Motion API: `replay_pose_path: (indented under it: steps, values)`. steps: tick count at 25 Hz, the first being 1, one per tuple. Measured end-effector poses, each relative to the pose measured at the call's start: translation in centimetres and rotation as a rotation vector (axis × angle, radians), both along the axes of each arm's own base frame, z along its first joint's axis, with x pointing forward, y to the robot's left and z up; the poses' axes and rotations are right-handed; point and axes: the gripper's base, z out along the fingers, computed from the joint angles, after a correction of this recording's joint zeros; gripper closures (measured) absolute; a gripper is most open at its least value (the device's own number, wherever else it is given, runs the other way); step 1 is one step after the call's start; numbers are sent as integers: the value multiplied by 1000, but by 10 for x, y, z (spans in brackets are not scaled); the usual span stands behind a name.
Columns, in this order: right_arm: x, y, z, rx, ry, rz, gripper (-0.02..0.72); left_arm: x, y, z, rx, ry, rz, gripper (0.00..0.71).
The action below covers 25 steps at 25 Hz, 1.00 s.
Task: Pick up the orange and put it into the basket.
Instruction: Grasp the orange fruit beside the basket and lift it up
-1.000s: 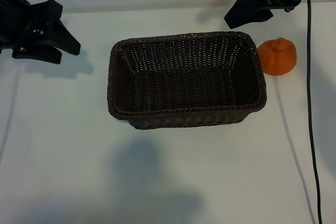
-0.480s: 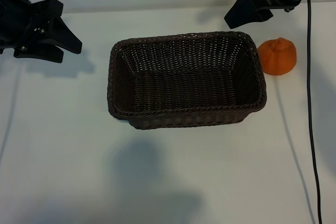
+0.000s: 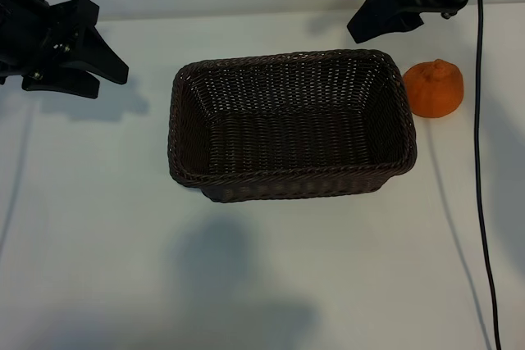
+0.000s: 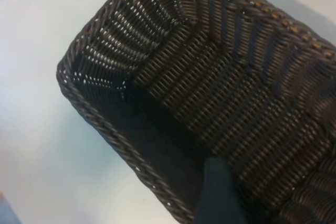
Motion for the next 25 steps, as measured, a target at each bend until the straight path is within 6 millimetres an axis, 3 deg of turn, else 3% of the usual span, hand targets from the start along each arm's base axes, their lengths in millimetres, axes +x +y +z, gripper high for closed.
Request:
replay_pose_path:
  steps: [10, 20, 25]
  values:
    - [4, -9, -1, -20, 12, -105, 199, 0, 0, 0, 0, 0, 0, 192]
    - [14, -82, -2, -23, 23, -323, 199, 0, 0, 0, 5, -28, -41, 192]
    - [13, -106, -2, -23, 30, -384, 199, 0, 0, 0, 5, -29, -43, 192]
